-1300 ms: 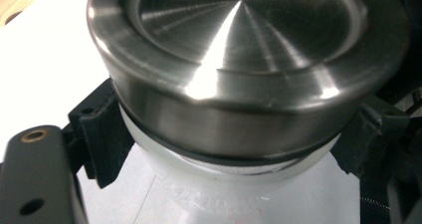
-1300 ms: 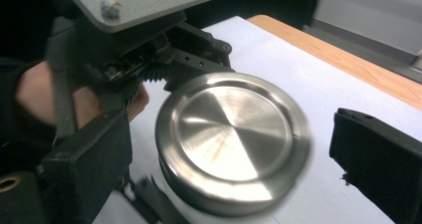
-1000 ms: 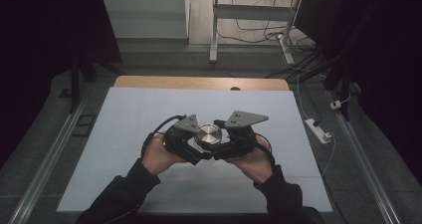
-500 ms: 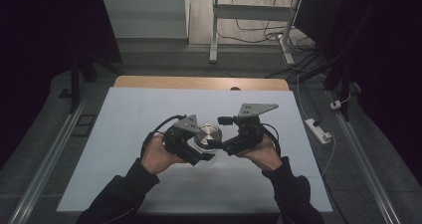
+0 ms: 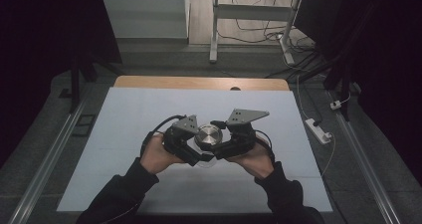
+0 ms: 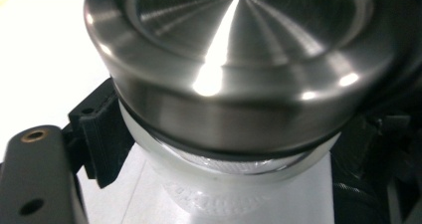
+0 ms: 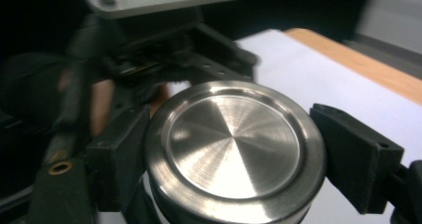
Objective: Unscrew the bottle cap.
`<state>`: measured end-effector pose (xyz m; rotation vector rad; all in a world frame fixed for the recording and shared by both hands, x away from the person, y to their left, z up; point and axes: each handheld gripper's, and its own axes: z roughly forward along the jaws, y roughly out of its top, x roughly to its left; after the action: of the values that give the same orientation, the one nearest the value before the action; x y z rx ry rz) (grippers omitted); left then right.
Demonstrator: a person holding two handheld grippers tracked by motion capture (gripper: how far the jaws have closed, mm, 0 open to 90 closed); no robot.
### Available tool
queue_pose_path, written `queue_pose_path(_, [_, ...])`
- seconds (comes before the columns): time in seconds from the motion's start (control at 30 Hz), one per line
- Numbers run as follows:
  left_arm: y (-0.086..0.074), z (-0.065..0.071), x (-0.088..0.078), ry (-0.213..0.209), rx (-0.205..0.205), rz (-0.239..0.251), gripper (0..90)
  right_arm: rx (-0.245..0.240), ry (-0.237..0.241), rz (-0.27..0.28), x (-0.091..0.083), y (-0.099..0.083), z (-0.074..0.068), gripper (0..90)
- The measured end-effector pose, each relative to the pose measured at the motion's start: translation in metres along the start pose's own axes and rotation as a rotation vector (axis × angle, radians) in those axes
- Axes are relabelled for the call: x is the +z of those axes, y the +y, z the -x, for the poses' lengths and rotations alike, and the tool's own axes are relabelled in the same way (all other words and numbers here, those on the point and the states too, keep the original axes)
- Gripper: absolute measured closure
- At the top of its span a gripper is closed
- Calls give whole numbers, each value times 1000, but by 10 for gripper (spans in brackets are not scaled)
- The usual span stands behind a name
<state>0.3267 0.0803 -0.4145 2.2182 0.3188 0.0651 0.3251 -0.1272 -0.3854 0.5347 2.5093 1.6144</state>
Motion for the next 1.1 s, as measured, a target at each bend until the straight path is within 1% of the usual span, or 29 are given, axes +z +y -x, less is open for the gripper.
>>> queue_pose_path(0.07, [-1, -1, 1, -32, 1, 8, 156, -7, 82, 10, -2, -2, 7, 189])
queue_pose_path(0.1, [-1, -1, 2, -38, 3, 8, 157, -14, 111, 19, -2, -3, 10, 190])
queue_pose_path(0.17, [-1, -1, 3, -49, 14, 4, 156, -23, 144, 29, -3, -4, 14, 198])
queue_pose_path(0.23, [-2, -1, 3, -62, 23, 2, 156, -56, 163, 25, -3, -6, 14, 198])
queue_pose_path(0.27, [-2, -1, 3, -64, 24, 3, 156, -62, 167, 27, -3, -6, 14, 198])
queue_pose_path(0.3, [-2, -2, 3, -73, 26, 6, 156, -74, 168, 29, -3, -7, 14, 198])
queue_pose_path(0.37, [-3, -2, 2, -95, 41, 15, 157, -96, 185, 36, -3, -7, 14, 198])
queue_pose_path(0.43, [-2, 1, 2, -117, 65, 24, 156, -123, 232, 52, -4, -8, 16, 198])
queue_pose_path(0.47, [-2, 1, 1, -134, 86, 25, 156, -141, 264, 65, -5, -9, 17, 198])
queue_pose_path(0.5, [-2, 2, 1, -147, 85, 31, 156, -149, 297, 77, -6, -10, 18, 197])
queue_pose_path(0.53, [-1, 2, 2, -149, 83, 26, 156, -148, 326, 91, -6, -11, 19, 196])
queue_pose_path(0.57, [-1, 3, 2, -136, 75, 22, 157, -144, 344, 90, -6, -12, 21, 194])
queue_pose_path(0.6, [-1, 3, 3, -115, 55, 22, 156, -126, 343, 70, -6, -11, 23, 183])
queue_pose_path(0.63, [-1, 1, 3, -93, 40, 18, 156, -107, 303, 46, -6, -9, 23, 139])
queue_pose_path(0.67, [-2, -1, 3, -73, 24, 17, 157, -96, 241, 28, -8, -7, 23, 107])
queue_pose_path(0.7, [-2, -2, 2, -46, 6, 13, 157, -72, 195, 25, -11, -6, 22, 99])
queue_pose_path(0.73, [-3, -4, 2, -10, -12, 8, 156, -43, 146, 20, -13, -4, 22, 91])
queue_pose_path(0.8, [-4, -6, 0, 34, -38, -1, 156, -6, 56, -2, -15, 0, 19, 85])
queue_pose_path(0.87, [-5, -7, 0, 71, -58, -10, 157, 38, 4, -20, -13, 1, 14, 85])
queue_pose_path(0.9, [-4, -7, -1, 84, -60, -16, 156, 46, -20, -27, -11, 2, 10, 86])
queue_pose_path(1.0, [-3, -5, 0, 97, -69, -14, 156, 50, -98, -41, 0, 2, -3, 101])
queue_pose_path(1.07, [-1, -2, 0, 99, -58, -22, 157, 59, -132, -24, 6, 1, -9, 150])
queue_pose_path(1.1, [0, -1, 0, 98, -52, -25, 157, 49, -154, -8, 7, 0, -11, 189])
